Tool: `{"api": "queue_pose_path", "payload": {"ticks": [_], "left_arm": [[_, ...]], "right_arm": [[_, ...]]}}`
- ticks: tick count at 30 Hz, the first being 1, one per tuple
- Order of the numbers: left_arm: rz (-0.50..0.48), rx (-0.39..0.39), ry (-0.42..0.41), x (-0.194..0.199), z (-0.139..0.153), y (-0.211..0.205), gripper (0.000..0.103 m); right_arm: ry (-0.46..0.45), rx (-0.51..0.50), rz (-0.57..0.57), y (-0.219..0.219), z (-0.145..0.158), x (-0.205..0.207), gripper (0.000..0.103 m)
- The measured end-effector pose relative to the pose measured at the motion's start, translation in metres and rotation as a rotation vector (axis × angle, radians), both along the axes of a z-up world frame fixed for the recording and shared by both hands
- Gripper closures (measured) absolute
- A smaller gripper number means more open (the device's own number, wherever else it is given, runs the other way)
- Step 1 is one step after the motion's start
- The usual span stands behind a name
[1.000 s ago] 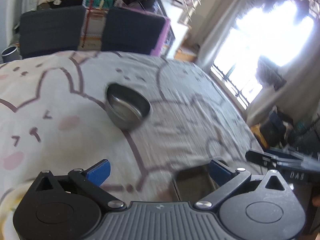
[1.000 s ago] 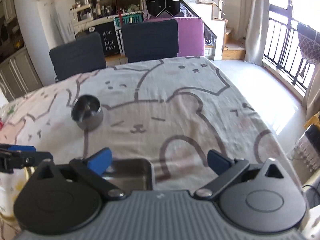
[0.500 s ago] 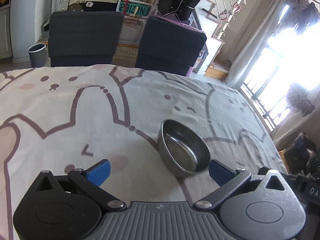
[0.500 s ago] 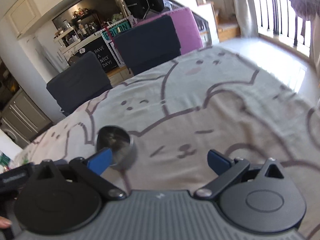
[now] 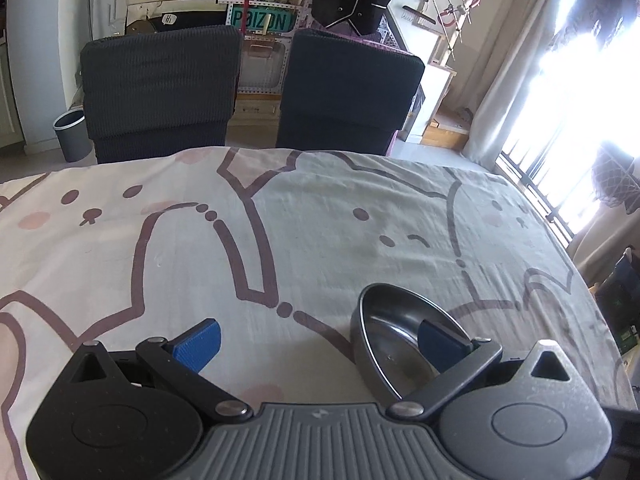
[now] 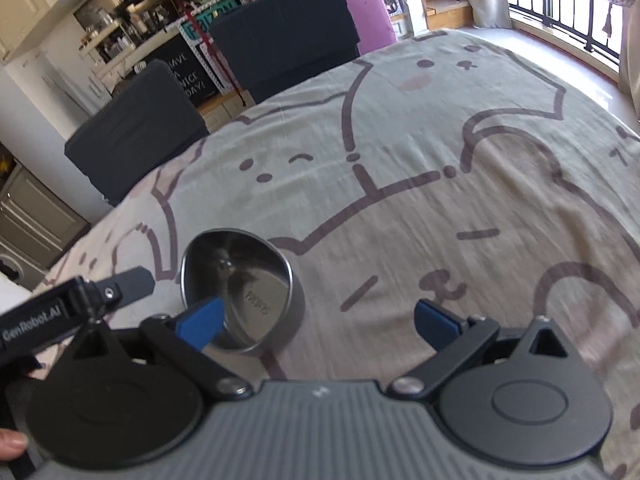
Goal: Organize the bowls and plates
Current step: 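Move both grippers to the round steel bowl and close on its rim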
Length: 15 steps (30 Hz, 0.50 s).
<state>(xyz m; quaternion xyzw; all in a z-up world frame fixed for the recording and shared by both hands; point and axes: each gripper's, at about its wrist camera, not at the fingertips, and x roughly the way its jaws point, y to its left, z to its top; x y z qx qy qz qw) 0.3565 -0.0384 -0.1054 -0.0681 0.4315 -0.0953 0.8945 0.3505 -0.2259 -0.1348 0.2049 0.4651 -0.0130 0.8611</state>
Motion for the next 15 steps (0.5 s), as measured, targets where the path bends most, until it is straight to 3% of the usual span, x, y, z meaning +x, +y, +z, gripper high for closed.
{"api": "queue_pose_path", "payload": {"ticks": [2, 4, 9, 11, 13, 15], "left_arm": [[0.001, 0.007, 0.008, 0.004, -0.004, -0.001, 0.000], [0.003, 0.017, 0.019, 0.007, -0.008, -0.001, 0.000], [-0.010, 0.010, 0.025, 0.008, -0.012, -0.002, 0.002], [-0.018, -0.004, 0.027, 0.007, -0.012, -0.001, 0.010], [-0.022, -0.023, 0.036, 0.006, -0.013, -0.001, 0.016], [-0.034, -0.035, 0.043, 0.006, -0.014, -0.002, 0.024]], "right_arm": [[0.024, -0.008, 0.014, 0.004, -0.006, 0.005, 0.012], [0.055, -0.011, 0.037, 0.007, -0.012, 0.009, 0.027], [0.077, 0.020, 0.073, 0.010, -0.018, 0.013, 0.048], [0.073, 0.015, 0.084, 0.010, -0.019, 0.016, 0.060], [0.059, 0.005, 0.089, 0.008, -0.018, 0.019, 0.087], [0.047, -0.015, 0.090, 0.007, -0.016, 0.019, 0.095]]}}
